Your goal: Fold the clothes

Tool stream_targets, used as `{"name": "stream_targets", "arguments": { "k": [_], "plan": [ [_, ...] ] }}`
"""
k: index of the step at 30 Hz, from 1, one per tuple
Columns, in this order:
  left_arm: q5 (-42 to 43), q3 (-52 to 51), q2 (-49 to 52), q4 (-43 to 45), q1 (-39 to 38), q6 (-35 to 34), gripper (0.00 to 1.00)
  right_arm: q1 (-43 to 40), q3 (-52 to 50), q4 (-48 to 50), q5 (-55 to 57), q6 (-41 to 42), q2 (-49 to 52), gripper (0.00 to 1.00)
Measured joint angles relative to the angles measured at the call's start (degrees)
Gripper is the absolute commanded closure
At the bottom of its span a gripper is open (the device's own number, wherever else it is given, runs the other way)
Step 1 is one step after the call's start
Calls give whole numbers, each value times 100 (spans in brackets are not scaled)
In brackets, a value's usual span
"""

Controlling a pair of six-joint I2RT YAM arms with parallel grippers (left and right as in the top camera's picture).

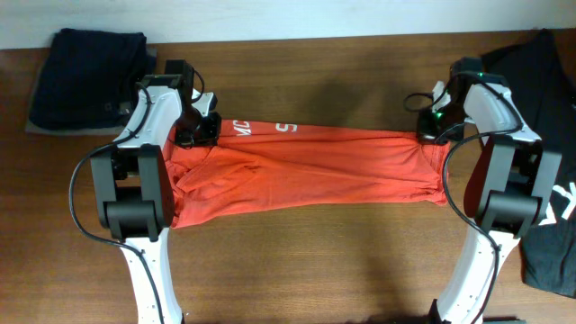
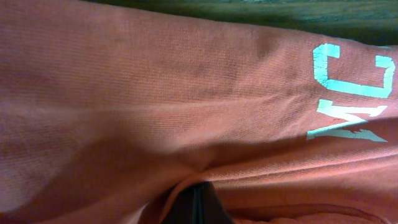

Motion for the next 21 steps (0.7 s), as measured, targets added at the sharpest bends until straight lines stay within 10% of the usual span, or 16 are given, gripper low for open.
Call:
{"name": "stream_targets", "arguments": {
  "k": [13, 21],
  "plan": [
    [-686, 1886, -4, -1482, 39, -13, 99, -129, 2697, -2962, -175, -13, 197, 94],
    [-164, 1923, -15, -1843, -570, -28, 100, 815, 2061, -2876, -1008, -376, 177, 96]
  ]
}}
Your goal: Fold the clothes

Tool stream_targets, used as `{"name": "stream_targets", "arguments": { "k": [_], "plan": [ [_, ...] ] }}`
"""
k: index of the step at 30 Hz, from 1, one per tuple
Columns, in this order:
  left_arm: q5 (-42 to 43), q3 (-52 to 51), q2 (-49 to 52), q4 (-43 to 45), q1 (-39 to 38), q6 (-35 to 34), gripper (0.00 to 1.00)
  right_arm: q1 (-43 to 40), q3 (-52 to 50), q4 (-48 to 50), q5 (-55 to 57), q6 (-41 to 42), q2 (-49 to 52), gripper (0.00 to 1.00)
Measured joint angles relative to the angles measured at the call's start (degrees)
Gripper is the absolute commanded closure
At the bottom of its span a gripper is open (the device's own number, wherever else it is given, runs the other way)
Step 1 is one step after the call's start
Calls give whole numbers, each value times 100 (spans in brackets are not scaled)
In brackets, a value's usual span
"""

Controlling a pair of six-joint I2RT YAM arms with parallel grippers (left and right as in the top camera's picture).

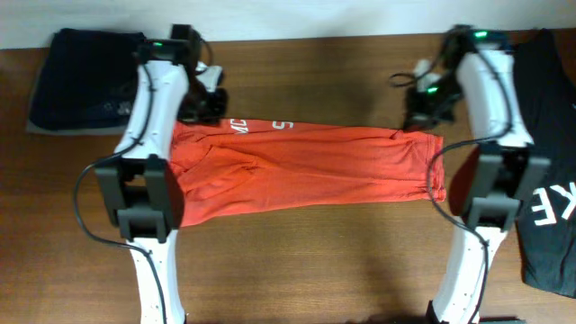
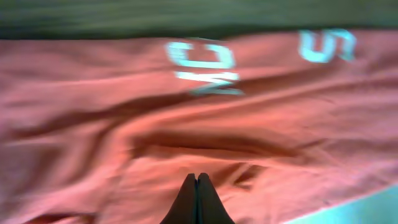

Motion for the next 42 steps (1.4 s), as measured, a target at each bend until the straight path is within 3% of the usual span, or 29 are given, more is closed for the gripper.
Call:
{"name": "stream_targets", "arguments": {
  "k": [7, 15, 25, 42],
  "plan": [
    [402, -907, 2, 1008, -868, -7, 100, 857, -1475, 1115, -192, 203, 4, 96],
    [651, -1617, 11, 1327, -1287, -227, 100, 772, -2155, 1523, -133, 422, 11, 96],
    [332, -1971, 11, 1322, -1108, -282, 99, 302, -2155, 1366, 94, 420, 11, 96],
    [2, -1950, -2, 566, -72, -282, 99, -625, -2153, 1268, 184, 413, 11, 96]
  ]
}}
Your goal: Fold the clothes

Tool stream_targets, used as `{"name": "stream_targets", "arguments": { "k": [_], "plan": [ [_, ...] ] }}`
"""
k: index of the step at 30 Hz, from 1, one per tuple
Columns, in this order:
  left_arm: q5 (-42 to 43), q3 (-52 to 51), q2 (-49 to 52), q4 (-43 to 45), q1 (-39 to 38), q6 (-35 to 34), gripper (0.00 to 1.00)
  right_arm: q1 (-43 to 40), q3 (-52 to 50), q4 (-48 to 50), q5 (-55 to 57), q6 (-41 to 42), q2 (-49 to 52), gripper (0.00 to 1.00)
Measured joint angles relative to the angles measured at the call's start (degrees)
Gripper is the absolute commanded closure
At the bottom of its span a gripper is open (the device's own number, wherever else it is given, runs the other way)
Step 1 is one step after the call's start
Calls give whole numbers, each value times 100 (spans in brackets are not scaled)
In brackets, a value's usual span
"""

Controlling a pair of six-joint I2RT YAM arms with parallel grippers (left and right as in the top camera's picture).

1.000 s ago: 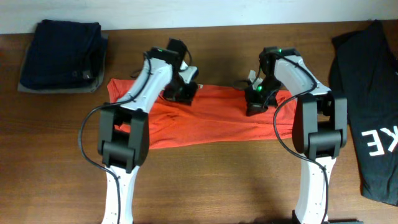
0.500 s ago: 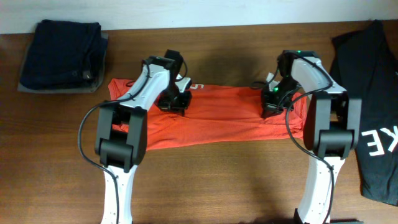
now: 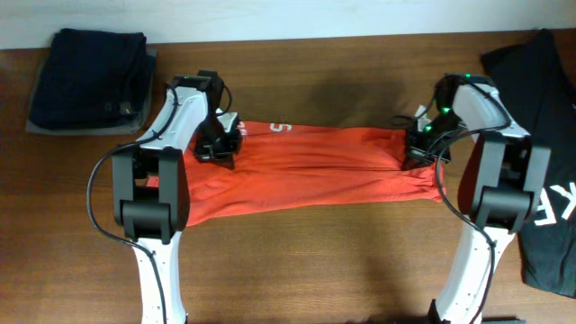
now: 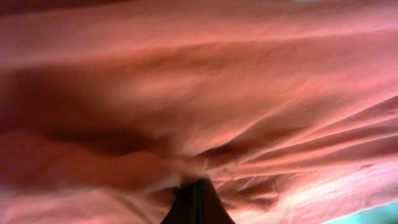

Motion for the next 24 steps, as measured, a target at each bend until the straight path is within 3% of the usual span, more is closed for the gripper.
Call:
{"name": "stream_targets", "arguments": {
  "k": [5, 9, 13, 15, 17, 18, 24],
  "plan": [
    [-417, 323, 15, -374, 275, -2, 99, -378, 55, 15, 179, 4, -2, 94],
    [-723, 1036, 17, -863, 372, -2, 100, -538, 365, -157, 442, 11, 2, 86],
    [-1010, 1718, 17, -1272, 343, -39, 96, -566, 1032, -588, 566, 20, 2, 56],
    [-1154, 2002, 17, -1421, 321, -90, 83, -566, 1493, -909, 603, 48, 11, 39],
    [-1237, 2218, 17, -1456, 310, -105, 34, -566, 1954, -1274, 656, 57, 11, 23],
    [-1276, 2310, 17, -1443, 310, -129, 20, -564, 2197, -1464, 699, 61, 11, 15],
    [-1340, 2391, 17, -1357, 310, -146, 1, -568, 2662, -2004, 1128, -57, 4, 2]
  ]
}}
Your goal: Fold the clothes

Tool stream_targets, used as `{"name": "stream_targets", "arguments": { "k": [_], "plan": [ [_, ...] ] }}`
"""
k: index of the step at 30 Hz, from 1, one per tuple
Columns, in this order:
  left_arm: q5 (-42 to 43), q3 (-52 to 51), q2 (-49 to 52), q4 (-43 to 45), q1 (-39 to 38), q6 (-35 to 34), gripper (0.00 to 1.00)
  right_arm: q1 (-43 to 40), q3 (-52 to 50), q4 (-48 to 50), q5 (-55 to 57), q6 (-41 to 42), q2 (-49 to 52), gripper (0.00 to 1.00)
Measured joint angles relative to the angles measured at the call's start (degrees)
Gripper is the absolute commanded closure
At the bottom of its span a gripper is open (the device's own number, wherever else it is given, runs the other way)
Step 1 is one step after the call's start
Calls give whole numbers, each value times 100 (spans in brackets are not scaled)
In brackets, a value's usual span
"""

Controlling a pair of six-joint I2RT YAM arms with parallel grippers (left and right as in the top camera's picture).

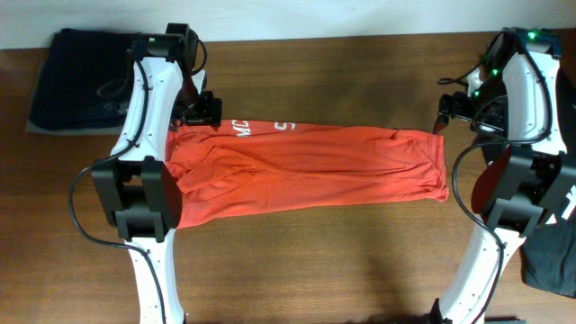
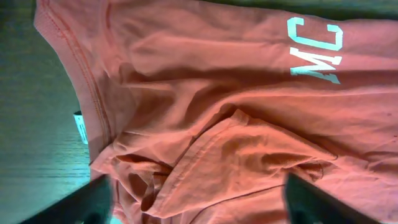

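An orange shirt (image 1: pixel 306 166) with pale lettering lies stretched sideways across the wooden table (image 1: pixel 315 261), folded into a long band. Its left end is bunched and wrinkled (image 2: pixel 217 124). My left gripper (image 1: pixel 202 110) hovers at the shirt's far left corner; in the left wrist view it is (image 2: pixel 199 199) open, fingers (image 2: pixel 87 199) spread wide over the cloth with nothing between them. My right gripper (image 1: pixel 447 110) hangs just beyond the shirt's far right corner, apart from the cloth, and looks open.
A folded dark garment (image 1: pixel 85 76) rests at the back left corner. A black garment with white lettering (image 1: pixel 549 225) lies along the right edge, partly under the right arm. A white wall runs along the table's far edge.
Both grippers were down on the shirt, the left one shut in its cloth. Now both stand off its far corners, the left open, and the shirt lies loose with its "MC" lettering showing again.
First both grippers were at the shirt's far corners, the left shut on cloth. Then they stood slightly farther back with the far edge stretched. Later they were nearer me on the shirt, its lettering partly covered. Now the shirt lies released as a long band.
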Motion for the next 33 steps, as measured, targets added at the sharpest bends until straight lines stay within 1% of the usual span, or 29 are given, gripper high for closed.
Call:
{"name": "stream_targets", "arguments": {
  "k": [4, 7, 10, 14, 20, 24, 29, 33],
  "plan": [
    [-4, 0, 0, 92, 0, -24, 1, -46, -396, 328, 72, -269, 2, 1],
    [-2, 0, 0, 111, 0, -24, 1, -170, -887, 660, -55, -632, 2, 1],
    [-2, 0, 0, 122, 0, -24, 1, -437, -1401, 997, -435, -1084, 4, 1],
    [-2, 0, 0, 144, 0, -24, 1, -852, -1775, 1126, -984, -1624, 7, 1],
    [-4, 0, 0, 153, 0, -24, 1, -1331, -1869, 1314, -1443, -1982, 7, 0],
    [-2, 0, 0, 162, 0, -24, 1, -1563, -2177, 1443, -1906, -2326, 7, 0],
    [-2, 0, 0, 175, 0, -24, 1, -1587, -2643, 1707, -2391, -2540, -33, 0],
    [-2, 0, 0, 181, 0, -24, 1, -1587, -3093, 2122, -2879, -2610, -219, 0]
  ]
}}
